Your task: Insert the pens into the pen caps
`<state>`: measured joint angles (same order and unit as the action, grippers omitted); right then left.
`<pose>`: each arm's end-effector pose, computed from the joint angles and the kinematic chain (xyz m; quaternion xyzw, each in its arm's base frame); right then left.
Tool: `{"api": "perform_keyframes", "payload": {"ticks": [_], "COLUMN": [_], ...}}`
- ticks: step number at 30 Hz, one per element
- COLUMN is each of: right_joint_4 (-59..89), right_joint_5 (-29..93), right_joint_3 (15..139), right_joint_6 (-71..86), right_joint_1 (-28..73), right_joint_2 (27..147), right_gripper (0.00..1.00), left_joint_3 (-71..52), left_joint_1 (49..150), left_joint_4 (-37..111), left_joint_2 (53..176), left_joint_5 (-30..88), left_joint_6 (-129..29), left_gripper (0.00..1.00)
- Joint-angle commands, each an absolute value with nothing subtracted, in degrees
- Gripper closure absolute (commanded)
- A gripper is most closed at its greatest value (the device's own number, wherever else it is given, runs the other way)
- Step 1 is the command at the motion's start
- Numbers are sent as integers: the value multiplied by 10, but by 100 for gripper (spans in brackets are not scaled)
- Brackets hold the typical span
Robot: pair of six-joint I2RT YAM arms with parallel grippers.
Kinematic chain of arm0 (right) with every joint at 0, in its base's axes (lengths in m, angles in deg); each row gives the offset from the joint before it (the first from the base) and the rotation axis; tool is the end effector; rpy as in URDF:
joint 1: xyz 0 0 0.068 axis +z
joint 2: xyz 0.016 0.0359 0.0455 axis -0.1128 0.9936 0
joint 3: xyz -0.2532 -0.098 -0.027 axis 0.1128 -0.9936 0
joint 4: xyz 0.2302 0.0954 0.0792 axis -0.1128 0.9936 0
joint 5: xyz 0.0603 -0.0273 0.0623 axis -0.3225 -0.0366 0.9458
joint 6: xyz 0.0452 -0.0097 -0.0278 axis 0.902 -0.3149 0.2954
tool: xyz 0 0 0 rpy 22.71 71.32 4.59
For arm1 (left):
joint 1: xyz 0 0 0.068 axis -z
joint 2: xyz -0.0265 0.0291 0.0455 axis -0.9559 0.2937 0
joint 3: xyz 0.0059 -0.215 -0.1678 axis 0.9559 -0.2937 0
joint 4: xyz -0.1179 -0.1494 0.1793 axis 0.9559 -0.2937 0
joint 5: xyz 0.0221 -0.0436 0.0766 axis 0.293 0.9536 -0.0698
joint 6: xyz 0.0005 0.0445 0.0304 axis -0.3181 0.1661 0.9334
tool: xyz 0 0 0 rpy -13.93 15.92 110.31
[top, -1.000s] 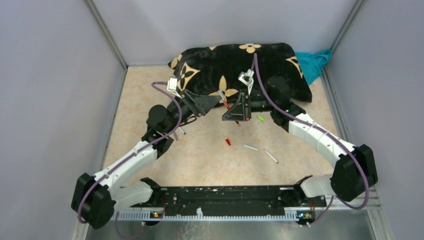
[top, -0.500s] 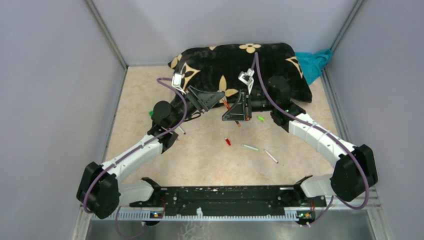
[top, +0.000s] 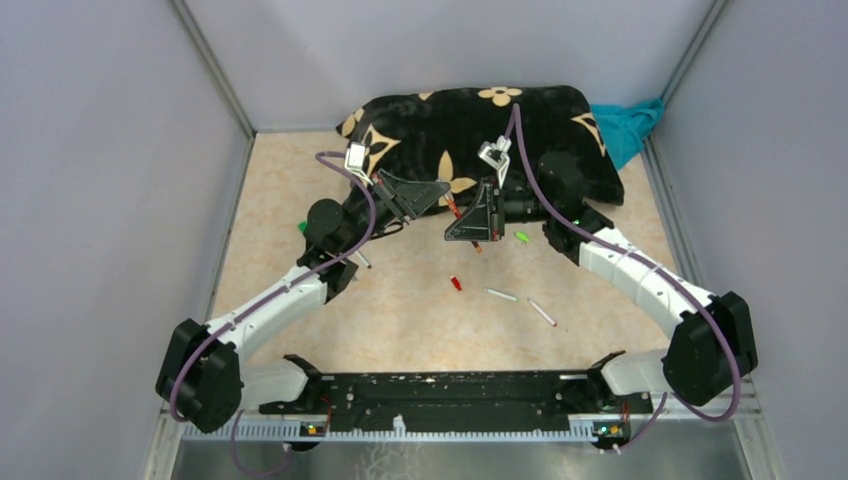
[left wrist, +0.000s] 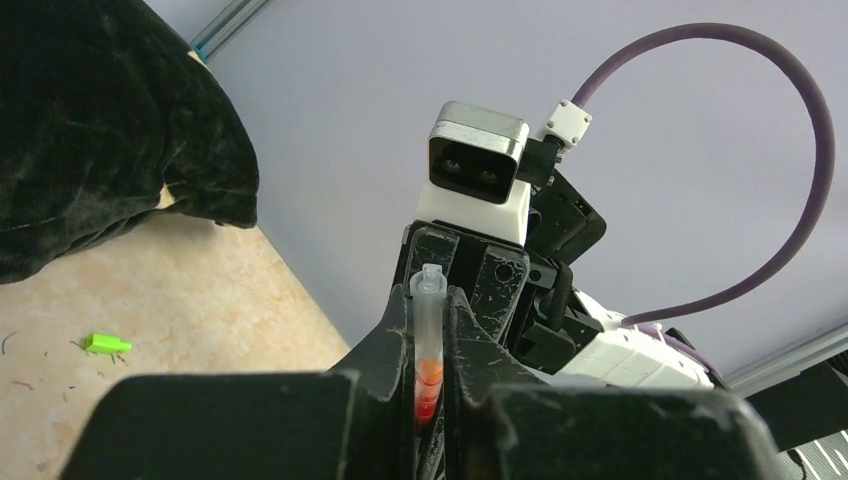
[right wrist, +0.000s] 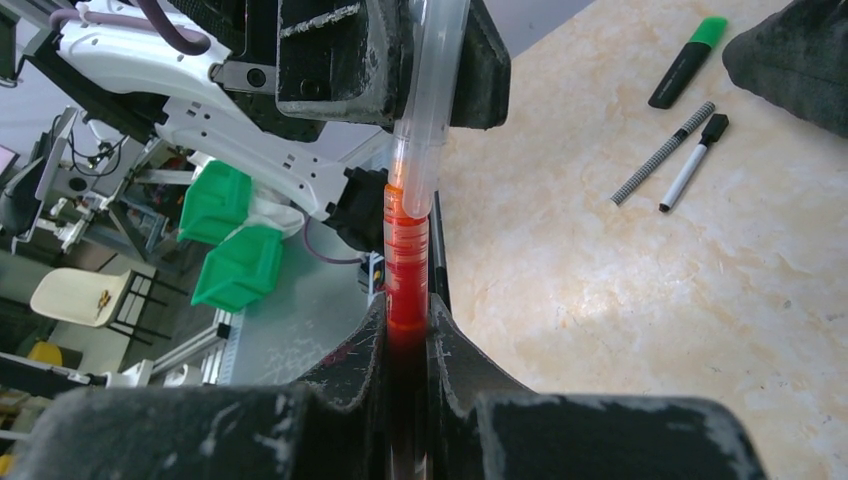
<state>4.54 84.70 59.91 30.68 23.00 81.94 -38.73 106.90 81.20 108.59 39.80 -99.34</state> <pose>0.2450 0.1740 0.3411 -0.3272 0.6526 0.6104 0.3074 0.2201 -0.1624 0.3416 0.0014 0.5826 -0.6583 0.4766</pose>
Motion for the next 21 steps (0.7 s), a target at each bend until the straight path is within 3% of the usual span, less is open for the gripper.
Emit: {"api": "perform_keyframes", "payload": {"ticks": [1,21], "right_joint_4": [42,87], "right_joint_5": [840,846], "right_joint_3": [623,605], "right_joint_6": [295,244], "right_joint_1": [230,243], "right_joint_2": [795,775], "right_gripper": [100,100], "left_joint_3": [-384,-395], "left_joint_1": [1068,1068], "left_joint_4": [833,832], "left_joint_2": [1087,1047], "left_joint_5": [417,356], "left_joint_6": [-993,-982], "left_gripper": [96,100]}}
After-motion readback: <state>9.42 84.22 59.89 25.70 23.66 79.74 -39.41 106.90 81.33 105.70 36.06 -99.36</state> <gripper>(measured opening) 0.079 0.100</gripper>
